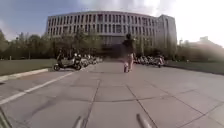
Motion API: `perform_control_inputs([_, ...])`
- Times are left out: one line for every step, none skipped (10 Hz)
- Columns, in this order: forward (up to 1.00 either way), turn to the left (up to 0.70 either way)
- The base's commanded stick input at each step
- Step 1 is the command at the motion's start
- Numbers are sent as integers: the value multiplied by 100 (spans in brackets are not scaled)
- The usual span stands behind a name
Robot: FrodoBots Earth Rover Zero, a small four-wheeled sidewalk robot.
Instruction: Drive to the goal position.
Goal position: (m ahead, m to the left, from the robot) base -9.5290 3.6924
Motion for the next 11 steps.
perform_control_inputs([100, 0])
perform_control_inputs([100, 0])
perform_control_inputs([100, 0])
perform_control_inputs([100, 0])
perform_control_inputs([100, 0])
perform_control_inputs([100, 0])
perform_control_inputs([100, 0])
perform_control_inputs([100, 0])
perform_control_inputs([100, 0])
perform_control_inputs([100, 0])
perform_control_inputs([100, 0])
